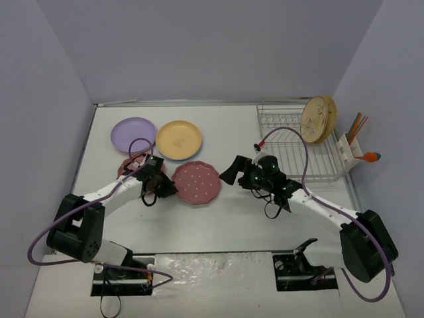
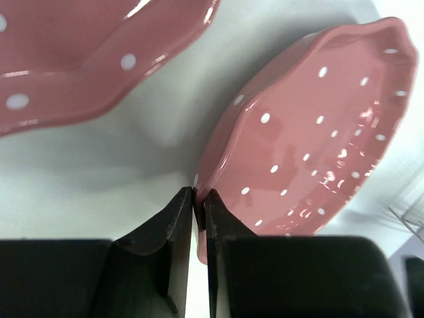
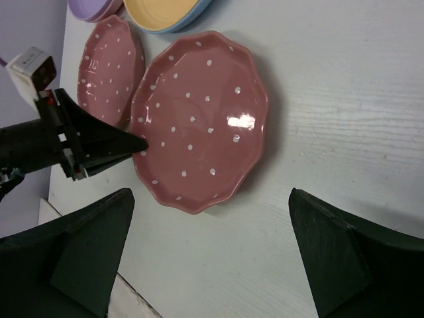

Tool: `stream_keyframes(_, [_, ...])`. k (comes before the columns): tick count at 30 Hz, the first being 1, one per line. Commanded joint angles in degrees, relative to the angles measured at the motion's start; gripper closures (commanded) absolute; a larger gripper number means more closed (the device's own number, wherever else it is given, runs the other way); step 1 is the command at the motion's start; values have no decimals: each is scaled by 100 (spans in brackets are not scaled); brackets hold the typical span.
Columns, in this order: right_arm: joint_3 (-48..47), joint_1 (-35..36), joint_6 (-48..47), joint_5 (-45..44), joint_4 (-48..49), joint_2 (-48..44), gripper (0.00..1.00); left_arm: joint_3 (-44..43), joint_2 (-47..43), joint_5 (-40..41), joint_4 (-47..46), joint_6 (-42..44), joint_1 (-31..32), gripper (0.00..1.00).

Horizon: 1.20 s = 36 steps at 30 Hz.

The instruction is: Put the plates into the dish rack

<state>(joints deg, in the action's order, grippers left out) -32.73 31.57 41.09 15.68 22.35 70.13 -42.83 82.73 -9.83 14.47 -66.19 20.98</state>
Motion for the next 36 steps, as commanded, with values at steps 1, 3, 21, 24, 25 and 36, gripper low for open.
stream_keyframes(1, [-20, 41, 671, -3, 581, 467, 0, -310, -631, -339, -137, -487, 46, 100])
stream_keyframes(3, [-5, 66, 804, 87, 735, 657, 0, -311, -716, -399, -229, -662, 46, 100])
stream_keyframes(21, [-40, 505, 1915, 432, 2310, 2379, 2, 164, -1106, -915, -1004, -1576, 54, 100])
stream_keyframes(24, [-56, 517, 2028, 479, 2460, 2613, 7, 289, -1204, -939, -1072, -1645, 55, 100])
stream_keyframes(25, [-44, 519, 2069, 480, 2553, 2648, 9, 342, -1221, -954, -1095, -1652, 55, 100])
stream_keyframes(36, [29, 592, 2293, 455, 3133, 2780, 54, 668, -1370, -1114, -1215, -1674, 46, 100])
